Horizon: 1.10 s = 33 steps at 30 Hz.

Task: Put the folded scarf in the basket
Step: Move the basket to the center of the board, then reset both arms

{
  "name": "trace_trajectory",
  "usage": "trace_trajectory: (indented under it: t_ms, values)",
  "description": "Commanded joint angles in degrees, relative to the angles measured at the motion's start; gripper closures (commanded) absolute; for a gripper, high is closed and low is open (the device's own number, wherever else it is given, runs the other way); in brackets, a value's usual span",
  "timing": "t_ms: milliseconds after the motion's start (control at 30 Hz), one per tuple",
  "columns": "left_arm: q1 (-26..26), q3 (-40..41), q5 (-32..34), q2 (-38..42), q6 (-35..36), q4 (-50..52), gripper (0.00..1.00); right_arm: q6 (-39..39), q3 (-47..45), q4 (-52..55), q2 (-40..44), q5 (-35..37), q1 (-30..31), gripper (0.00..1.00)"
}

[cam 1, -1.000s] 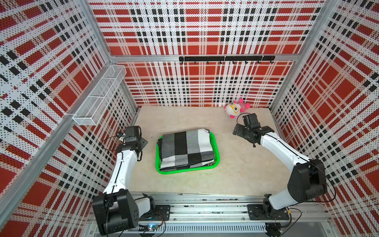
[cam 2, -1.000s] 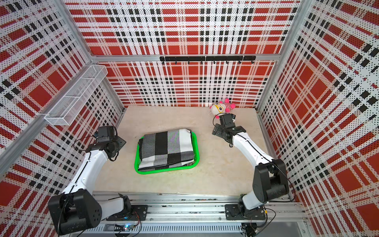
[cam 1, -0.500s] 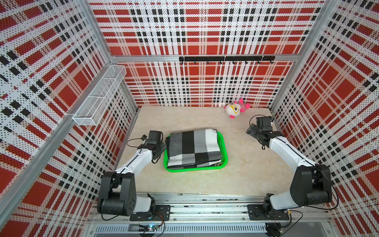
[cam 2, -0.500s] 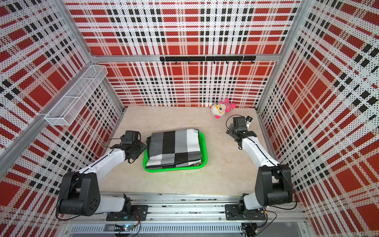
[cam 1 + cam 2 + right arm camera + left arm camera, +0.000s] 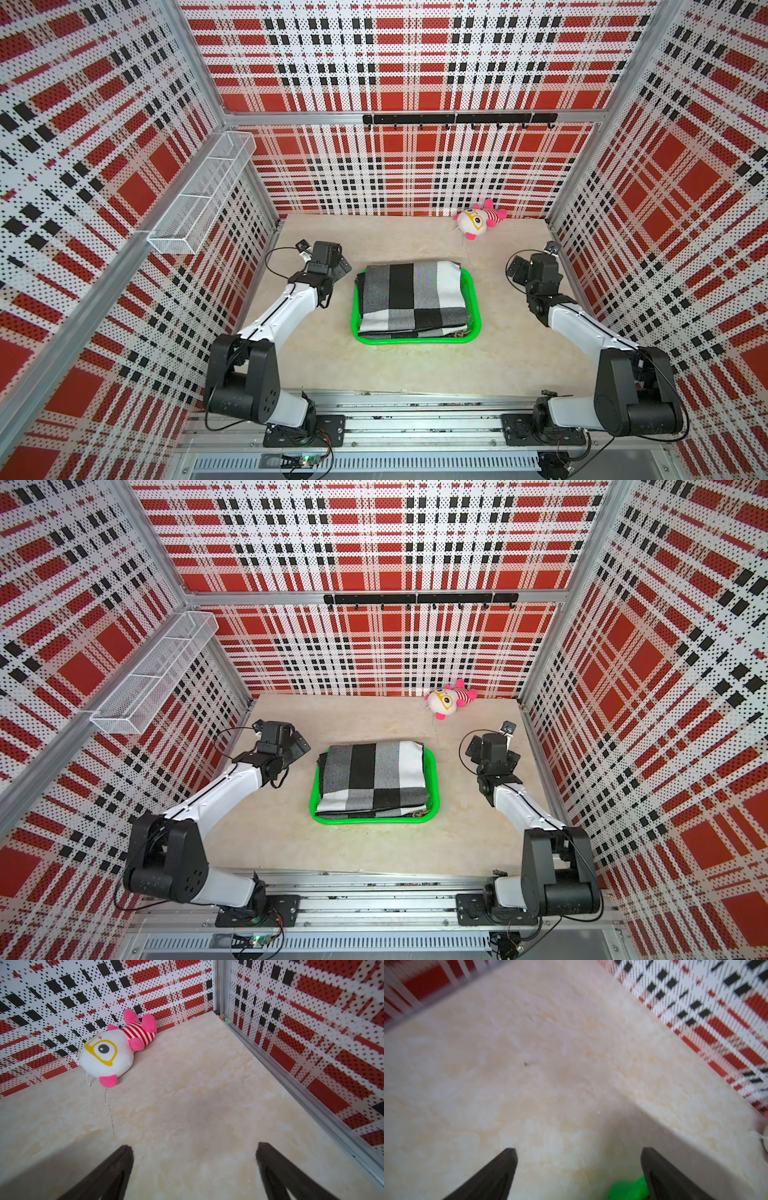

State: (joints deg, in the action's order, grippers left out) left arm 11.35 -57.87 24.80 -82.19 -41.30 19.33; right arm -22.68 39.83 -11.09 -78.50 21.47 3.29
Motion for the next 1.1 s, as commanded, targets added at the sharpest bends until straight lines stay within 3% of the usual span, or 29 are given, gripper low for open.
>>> trace_trajectory:
  t_ms: [0,100,167,267,433,567,633,667,800,867,933,1067]
  values:
    - [0.93,4.24,21.11,5.04,1.92,-6.0,0.01,5.44,-2.99,-9.28,-2.05,2.83,0.81,0.0]
    - [0.44,17.22,21.34,10.46,16.86,-28.81,0.01,6.99,-6.0,-13.47,-3.34,2.54,1.04,0.0]
    - [-0.28,23.13,21.67,11.94,22.95,-39.01,0.01,8.22,-7.02,-14.56,-4.36,3.26,1.11,0.0]
    - [-5.11,27.78,12.22,10.48,28.37,-47.62,0.01,10.53,-10.28,-19.22,-6.1,3.41,1.13,0.0]
    - [-9.65,33.7,5.69,5.95,29.32,-61.63,0.01,15.3,-14.02,-28.63,-4.88,-1.22,1.8,0.0]
    - [-8.69,36.08,4.71,0.07,33.44,-72.41,0.01,19.17,-18.02,-35.89,-3.49,-6.61,1.81,0.0]
    - [-7.48,39.61,4.99,-3.45,35.62,-82.48,0.01,19.47,-20.57,-36.82,-2.8,-6.99,1.79,0.0]
    - [-7.27,41.27,4.27,-4.97,36.67,-88.36,0.01,20.26,-21.75,-43.28,-2.93,-6.86,1.75,0.0]
    - [-6.26,44.11,3.81,-3.99,37.71,-91.05,0.01,16.39,-25.3,-53.41,-7.25,-4.75,-0.5,0.0]
    - [-6.72,46.7,2.28,-7.44,38.3,-100.67,0.01,16.91,-24.68,-56.87,-10.93,-4.96,-0.59,0.0]
    - [-6.87,46.97,2.1,-8.06,38.46,-101.52,0.01,17.1,-22.81,-49.81,-9.51,-6.88,-0.58,0.0]
    - [-7.83,46.27,1.04,-7.85,37.56,-99.75,0.01,17.34,-23.13,-51.92,-9.96,-6.83,-0.63,0.0]
